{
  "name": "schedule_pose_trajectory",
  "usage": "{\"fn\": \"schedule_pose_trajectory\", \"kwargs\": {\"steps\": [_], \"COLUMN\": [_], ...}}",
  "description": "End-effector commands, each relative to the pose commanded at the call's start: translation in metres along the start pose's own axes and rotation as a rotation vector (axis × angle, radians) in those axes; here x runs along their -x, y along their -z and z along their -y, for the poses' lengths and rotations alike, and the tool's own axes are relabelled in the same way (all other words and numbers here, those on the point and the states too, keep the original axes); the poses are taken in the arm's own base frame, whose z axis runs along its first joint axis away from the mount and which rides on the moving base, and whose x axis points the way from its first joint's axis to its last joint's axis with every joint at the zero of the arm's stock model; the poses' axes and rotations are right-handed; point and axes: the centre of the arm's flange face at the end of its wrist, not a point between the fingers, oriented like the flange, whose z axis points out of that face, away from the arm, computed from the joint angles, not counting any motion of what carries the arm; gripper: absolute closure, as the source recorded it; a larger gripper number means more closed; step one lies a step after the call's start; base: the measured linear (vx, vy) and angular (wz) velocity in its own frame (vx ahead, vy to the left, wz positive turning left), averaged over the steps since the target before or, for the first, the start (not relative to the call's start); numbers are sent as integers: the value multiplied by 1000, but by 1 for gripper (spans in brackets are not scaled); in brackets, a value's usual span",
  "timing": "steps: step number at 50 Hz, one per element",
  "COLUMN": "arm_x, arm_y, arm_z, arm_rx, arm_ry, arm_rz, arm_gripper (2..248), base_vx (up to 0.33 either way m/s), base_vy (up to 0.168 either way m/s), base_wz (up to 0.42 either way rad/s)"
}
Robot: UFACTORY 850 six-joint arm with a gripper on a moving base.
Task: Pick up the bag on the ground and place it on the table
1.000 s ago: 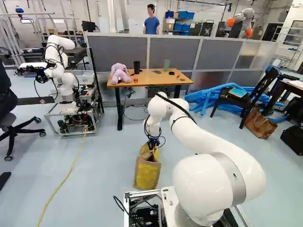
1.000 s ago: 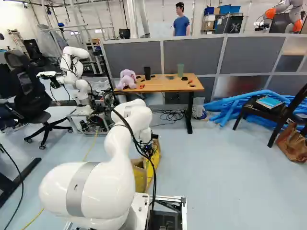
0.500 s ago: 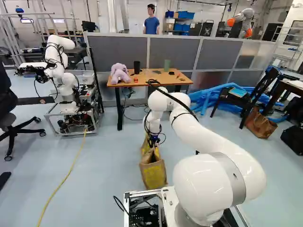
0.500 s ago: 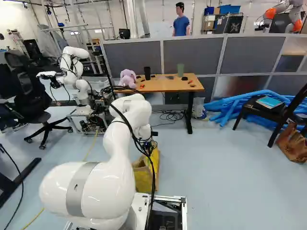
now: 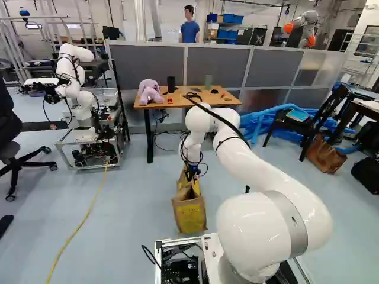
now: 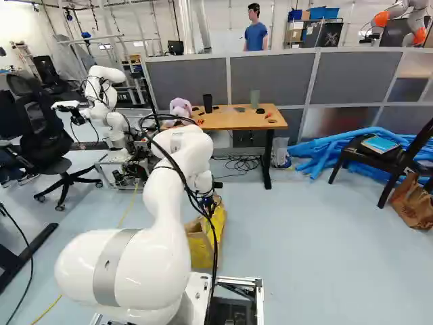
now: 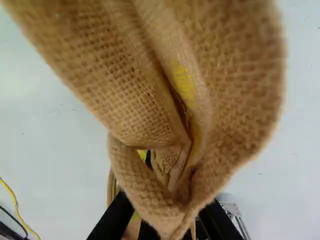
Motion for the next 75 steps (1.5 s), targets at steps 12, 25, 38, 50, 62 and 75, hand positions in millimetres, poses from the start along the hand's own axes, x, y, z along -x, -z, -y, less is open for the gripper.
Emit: {"fn": "schedule_pose_trajectory", "kwargs": {"steps": [12,25,38,50,62,75], "arm_x": [2,4,6,8,8,7], "arm_y": [18,38,58,76,95,116], "arm_z": [0,1,1,1,1,1], "arm_rx": [0,-1,-1,-2,-3,-5], "arm_ry": [0,0,0,0,0,0], "arm_rz": [-3,-8,-14,-17,-16,-10], "arm_gripper": [228,228,228,228,228,228], "base_vx": [0,0,0,0,0,0], "base_vy": [0,0,0,0,0,0], "base_wz": [0,0,0,0,0,0]}}
